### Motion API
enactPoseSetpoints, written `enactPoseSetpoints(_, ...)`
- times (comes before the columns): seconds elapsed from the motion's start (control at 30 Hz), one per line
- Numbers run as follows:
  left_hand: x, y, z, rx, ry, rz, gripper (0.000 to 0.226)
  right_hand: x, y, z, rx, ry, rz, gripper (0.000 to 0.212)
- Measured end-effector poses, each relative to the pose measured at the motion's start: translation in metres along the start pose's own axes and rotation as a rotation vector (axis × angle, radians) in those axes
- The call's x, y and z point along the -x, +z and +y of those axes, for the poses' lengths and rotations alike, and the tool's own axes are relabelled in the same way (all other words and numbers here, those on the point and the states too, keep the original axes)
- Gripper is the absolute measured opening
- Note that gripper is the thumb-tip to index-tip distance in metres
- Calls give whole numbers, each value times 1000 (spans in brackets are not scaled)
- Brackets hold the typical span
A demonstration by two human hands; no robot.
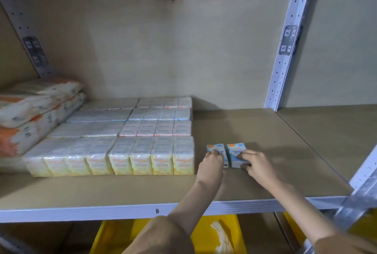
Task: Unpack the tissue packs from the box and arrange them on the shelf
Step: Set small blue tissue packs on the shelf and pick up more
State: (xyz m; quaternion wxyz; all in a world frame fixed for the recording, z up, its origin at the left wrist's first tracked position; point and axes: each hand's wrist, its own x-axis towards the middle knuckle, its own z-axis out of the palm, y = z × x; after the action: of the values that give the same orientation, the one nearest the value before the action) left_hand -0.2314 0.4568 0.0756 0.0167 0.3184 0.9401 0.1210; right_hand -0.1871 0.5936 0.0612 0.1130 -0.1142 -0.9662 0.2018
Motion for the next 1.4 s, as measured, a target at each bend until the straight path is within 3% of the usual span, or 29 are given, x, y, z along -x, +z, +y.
enactPoseSetpoints(0.57, -20, -3, 1, -26, -36, -12, 39, -27, 11, 2, -74, -4, 3, 31)
enactPoseSetpoints(1.0, -17, -12, 5, -80, -3, -12, 39, -25, -10, -7, 143, -21, -106, 34)
enactPoseSetpoints(1.4, 74, -9, 12, -58, 111, -5, 36, 67, -27, -35, 21, -79, -106, 31)
